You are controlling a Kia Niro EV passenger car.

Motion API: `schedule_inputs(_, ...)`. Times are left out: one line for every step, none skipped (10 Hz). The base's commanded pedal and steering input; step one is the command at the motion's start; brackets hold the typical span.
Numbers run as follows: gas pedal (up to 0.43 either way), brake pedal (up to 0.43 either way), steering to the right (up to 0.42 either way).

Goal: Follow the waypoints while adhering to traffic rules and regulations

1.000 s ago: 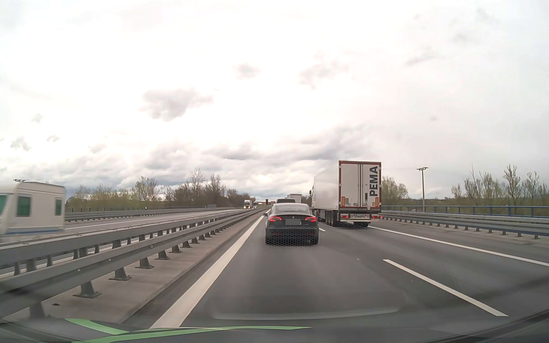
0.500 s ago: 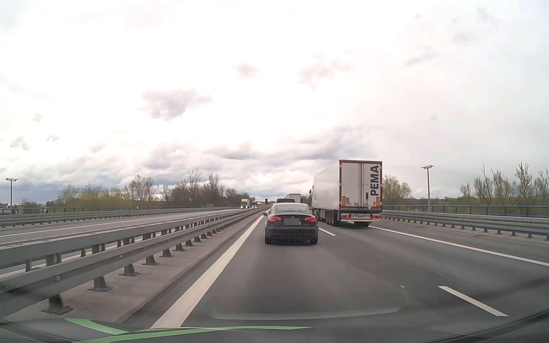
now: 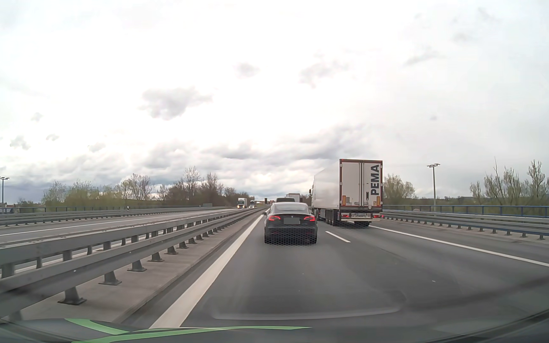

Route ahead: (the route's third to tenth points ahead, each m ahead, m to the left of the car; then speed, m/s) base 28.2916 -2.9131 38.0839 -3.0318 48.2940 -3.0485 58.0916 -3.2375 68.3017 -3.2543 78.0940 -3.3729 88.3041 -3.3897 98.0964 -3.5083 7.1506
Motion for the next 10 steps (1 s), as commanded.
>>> schedule_inputs(0.098,0.000,0.000)
schedule_inputs(0.098,0.000,0.000)
schedule_inputs(0.098,0.000,0.000)
schedule_inputs(0.098,0.000,0.000)
schedule_inputs(0.098,0.000,0.000)
schedule_inputs(0.098,0.000,-0.001)
schedule_inputs(0.098,0.000,-0.001)
schedule_inputs(0.110,0.000,-0.001)
schedule_inputs(0.110,0.000,-0.001)
schedule_inputs(0.110,0.000,-0.002)
